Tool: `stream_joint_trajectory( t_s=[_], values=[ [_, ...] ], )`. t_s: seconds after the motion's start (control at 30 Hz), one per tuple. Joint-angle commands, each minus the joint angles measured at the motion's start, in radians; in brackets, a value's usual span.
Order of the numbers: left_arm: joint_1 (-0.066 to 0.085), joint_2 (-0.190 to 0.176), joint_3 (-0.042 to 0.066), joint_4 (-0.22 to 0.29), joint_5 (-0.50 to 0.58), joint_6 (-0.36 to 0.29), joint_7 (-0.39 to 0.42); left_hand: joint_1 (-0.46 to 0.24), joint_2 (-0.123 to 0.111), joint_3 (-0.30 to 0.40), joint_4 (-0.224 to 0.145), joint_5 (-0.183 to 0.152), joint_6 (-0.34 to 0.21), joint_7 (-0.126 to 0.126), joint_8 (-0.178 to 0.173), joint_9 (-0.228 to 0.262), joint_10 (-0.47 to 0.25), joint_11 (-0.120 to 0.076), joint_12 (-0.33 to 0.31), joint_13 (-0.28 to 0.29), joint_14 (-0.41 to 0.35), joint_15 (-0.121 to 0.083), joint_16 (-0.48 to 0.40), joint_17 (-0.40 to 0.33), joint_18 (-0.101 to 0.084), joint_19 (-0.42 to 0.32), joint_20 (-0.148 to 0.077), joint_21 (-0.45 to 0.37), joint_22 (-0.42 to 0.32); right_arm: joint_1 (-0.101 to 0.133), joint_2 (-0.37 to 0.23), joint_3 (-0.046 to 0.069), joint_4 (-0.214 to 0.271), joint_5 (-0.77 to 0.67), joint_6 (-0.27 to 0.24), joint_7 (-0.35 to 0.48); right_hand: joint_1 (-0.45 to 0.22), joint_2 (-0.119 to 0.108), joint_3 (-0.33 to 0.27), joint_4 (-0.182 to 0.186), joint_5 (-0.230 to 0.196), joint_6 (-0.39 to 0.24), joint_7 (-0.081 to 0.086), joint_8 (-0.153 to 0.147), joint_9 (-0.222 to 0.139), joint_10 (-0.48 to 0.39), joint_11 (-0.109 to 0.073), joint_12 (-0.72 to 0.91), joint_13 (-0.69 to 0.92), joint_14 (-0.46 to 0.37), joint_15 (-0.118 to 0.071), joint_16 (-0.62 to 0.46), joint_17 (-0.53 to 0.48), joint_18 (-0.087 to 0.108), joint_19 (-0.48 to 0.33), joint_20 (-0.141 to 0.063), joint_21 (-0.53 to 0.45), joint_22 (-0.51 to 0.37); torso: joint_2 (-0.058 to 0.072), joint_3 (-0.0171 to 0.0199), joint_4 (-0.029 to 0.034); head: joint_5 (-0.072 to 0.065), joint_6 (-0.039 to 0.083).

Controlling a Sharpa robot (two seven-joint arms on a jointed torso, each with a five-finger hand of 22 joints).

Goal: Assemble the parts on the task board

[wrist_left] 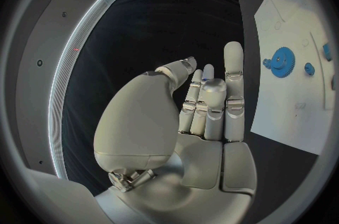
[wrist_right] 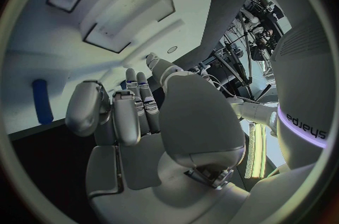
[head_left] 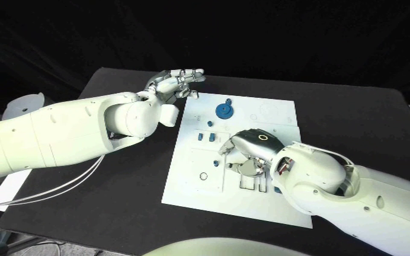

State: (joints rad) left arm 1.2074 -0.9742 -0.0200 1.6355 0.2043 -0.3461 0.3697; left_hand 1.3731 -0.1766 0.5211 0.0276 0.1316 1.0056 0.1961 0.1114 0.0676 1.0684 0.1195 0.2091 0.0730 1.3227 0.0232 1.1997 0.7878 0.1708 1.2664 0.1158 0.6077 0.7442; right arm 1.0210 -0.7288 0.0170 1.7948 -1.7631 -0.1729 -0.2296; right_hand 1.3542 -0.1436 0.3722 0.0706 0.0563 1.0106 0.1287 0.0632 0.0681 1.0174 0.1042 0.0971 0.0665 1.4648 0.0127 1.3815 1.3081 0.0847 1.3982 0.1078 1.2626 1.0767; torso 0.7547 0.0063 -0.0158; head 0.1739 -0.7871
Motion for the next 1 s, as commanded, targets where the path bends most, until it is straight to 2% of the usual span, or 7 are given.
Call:
stream_joint_trajectory(
  t_s=[0.03,0.3,0.43,0.53,0.6,0.77,1.0],
  values=[
    [0.001,-0.001,0.001,0.005,0.0,0.023,0.0,-0.011,0.002,-0.006,-0.002,0.003,-0.009,0.0,0.001,0.001,-0.006,0.001,0.007,0.0,-0.005,0.003,0.003,-0.002,0.009,-0.001,0.002,-0.006,-0.002,0.016,-0.041,0.008,0.033,0.049,-0.026,0.006,-0.002,-0.003,-0.019,0.004,0.0,0.005,-0.008,0.002,0.002,0.009,-0.002,0.012,0.0,0.054,-0.001,-0.017,0.008,0.019,-0.008,0.001,-0.017,-0.018,0.0,-0.0012,-0.0029,-0.004,0.002],
    [0.001,-0.002,0.001,0.009,0.0,0.029,-0.006,-0.01,0.002,-0.007,-0.003,0.003,-0.009,-0.001,0.001,0.001,-0.006,0.0,0.007,0.0,-0.005,0.003,0.004,-0.001,0.01,-0.001,0.002,-0.006,-0.002,0.077,-0.153,0.022,0.057,0.085,-0.064,-0.012,0.006,-0.009,-0.095,0.028,-0.005,-0.005,-0.019,0.0,0.001,-0.031,-0.002,0.016,-0.002,0.046,-0.004,-0.048,-0.03,0.026,-0.022,-0.002,-0.055,-0.067,0.0,0.0002,-0.0027,-0.021,0.013],
    [0.001,-0.002,0.0,0.013,-0.007,0.036,-0.013,-0.009,0.003,-0.007,-0.004,0.003,-0.01,-0.001,0.001,0.001,-0.007,0.0,0.008,0.0,-0.005,0.002,0.004,-0.002,0.01,-0.001,0.002,-0.007,-0.002,0.116,-0.207,0.023,0.056,0.061,-0.037,-0.044,0.025,-0.013,-0.141,0.048,-0.006,-0.012,-0.037,0.0,0.0,-0.054,-0.02,0.017,-0.002,0.047,-0.042,-0.052,-0.035,0.03,-0.023,-0.029,-0.068,-0.082,0.0,-0.0008,0.0003,-0.033,0.017],
    [0.001,0.001,0.0,0.014,-0.012,0.039,-0.014,-0.009,0.003,-0.007,-0.004,0.003,-0.01,-0.001,0.001,0.001,-0.007,0.0,0.008,0.0,-0.005,0.002,0.004,-0.002,0.01,-0.001,0.002,-0.007,-0.002,0.13,-0.233,0.023,0.053,0.044,-0.002,-0.065,0.031,-0.023,-0.173,0.067,-0.005,-0.019,-0.05,-0.001,-0.001,-0.068,-0.035,0.015,-0.003,0.048,-0.055,-0.054,-0.038,0.029,-0.021,-0.042,-0.073,-0.086,0.0,-0.0021,-0.0003,-0.036,0.021],
    [0.001,0.003,0.0,0.013,-0.014,0.04,-0.014,-0.009,0.003,-0.007,-0.004,0.003,-0.01,-0.001,0.001,0.001,-0.007,0.0,0.008,0.0,-0.005,0.002,0.004,-0.002,0.01,-0.001,0.002,-0.007,-0.002,0.135,-0.243,0.023,0.05,0.035,0.022,-0.075,0.039,-0.029,-0.194,0.083,-0.005,-0.023,-0.057,-0.001,-0.001,-0.075,-0.038,0.014,-0.003,0.048,-0.059,-0.056,-0.039,0.029,-0.02,-0.046,-0.077,-0.09,-0.001,-0.0025,-0.0022,-0.035,0.021],
    [0.0,0.007,-0.003,0.009,-0.016,0.04,-0.013,-0.009,0.003,-0.007,-0.004,0.003,-0.01,-0.001,0.001,0.001,-0.007,0.0,0.008,0.0,-0.005,0.002,0.004,-0.002,0.01,-0.001,0.002,-0.007,-0.002,0.137,-0.253,0.021,0.041,0.018,0.07,-0.077,0.092,-0.04,-0.271,0.136,0.0,-0.033,-0.064,0.0,-0.001,-0.083,-0.037,0.023,-0.001,0.05,-0.06,-0.061,-0.046,0.029,-0.016,-0.049,-0.089,-0.101,0.001,0.0018,-0.0056,-0.033,0.017],
    [0.0,0.014,-0.005,0.006,-0.017,0.043,-0.013,-0.009,0.003,-0.007,-0.004,0.003,-0.01,-0.001,0.001,0.001,-0.007,0.0,0.008,0.0,-0.005,0.002,0.004,-0.002,0.01,-0.001,0.002,-0.007,-0.002,0.131,-0.237,0.018,0.032,0.02,0.095,-0.076,0.127,-0.007,-0.268,0.153,-0.001,-0.019,-0.05,0.002,0.001,-0.038,-0.03,0.051,0.001,0.049,-0.053,-0.07,-0.057,0.028,-0.01,-0.044,-0.092,-0.102,0.0,-0.0007,-0.0009,-0.036,0.014]
  ],
)
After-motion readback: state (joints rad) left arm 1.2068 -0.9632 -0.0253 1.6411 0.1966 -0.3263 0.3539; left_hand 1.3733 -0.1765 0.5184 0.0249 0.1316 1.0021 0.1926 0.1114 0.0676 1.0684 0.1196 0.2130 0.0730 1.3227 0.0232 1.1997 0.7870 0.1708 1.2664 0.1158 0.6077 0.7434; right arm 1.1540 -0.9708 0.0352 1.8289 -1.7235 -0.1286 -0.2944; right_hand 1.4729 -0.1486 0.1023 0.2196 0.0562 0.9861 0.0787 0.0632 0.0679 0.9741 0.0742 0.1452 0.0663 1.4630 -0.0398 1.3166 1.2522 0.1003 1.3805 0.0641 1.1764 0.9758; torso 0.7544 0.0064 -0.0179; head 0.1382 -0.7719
